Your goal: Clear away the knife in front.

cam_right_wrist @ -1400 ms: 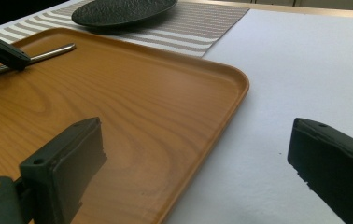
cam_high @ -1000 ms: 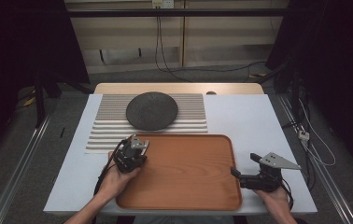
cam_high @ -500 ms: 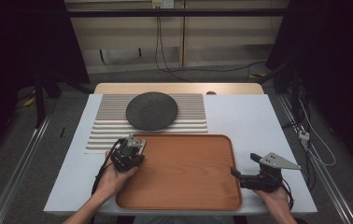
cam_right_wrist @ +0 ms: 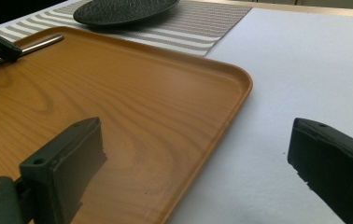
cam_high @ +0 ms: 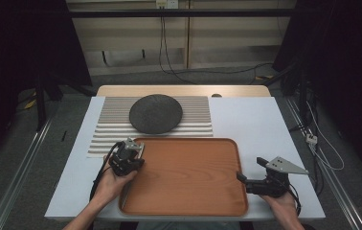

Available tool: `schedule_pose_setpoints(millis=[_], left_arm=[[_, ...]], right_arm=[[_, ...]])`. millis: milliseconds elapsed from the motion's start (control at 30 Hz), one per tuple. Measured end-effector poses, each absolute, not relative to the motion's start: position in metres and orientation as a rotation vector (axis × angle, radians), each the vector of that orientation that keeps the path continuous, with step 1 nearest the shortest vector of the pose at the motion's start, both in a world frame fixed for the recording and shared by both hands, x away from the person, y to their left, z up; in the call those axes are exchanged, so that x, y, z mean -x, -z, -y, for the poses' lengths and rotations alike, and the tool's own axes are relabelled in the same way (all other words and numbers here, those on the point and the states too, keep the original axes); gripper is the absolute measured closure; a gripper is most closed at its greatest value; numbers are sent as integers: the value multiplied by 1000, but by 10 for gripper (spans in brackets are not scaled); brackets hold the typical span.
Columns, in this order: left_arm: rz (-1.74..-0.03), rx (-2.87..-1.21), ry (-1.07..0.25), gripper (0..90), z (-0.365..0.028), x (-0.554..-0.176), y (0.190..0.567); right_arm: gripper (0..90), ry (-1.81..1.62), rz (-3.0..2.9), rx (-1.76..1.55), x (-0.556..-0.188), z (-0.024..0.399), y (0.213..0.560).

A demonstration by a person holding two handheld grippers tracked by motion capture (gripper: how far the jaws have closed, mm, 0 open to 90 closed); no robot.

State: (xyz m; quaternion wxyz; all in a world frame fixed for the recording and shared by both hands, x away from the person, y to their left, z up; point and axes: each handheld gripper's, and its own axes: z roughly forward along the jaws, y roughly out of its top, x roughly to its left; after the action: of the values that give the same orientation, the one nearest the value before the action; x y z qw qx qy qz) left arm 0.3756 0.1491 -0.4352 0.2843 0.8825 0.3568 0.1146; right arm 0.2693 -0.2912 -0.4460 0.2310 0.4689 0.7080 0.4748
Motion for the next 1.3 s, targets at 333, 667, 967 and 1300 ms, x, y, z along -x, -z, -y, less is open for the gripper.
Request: schedule_pose_setpoints(millis=[333, 667, 967, 1300], left_arm=[[-958, -2357, -293, 900, -154, -377, 435], [-972, -2354, -297, 900, -156, -379, 435], [-976, -2336, -242, 893, -161, -379, 435], [-900, -2190, -335, 431, -168, -371, 414]], right_arm=[[36, -1299, -1955, -1287, -270, 290, 447], [36, -1302, -1949, -1287, -270, 291, 446], [36, -1303, -1949, -1286, -269, 290, 446], [36, -1312, -1943, -1294, -270, 292, 447]])
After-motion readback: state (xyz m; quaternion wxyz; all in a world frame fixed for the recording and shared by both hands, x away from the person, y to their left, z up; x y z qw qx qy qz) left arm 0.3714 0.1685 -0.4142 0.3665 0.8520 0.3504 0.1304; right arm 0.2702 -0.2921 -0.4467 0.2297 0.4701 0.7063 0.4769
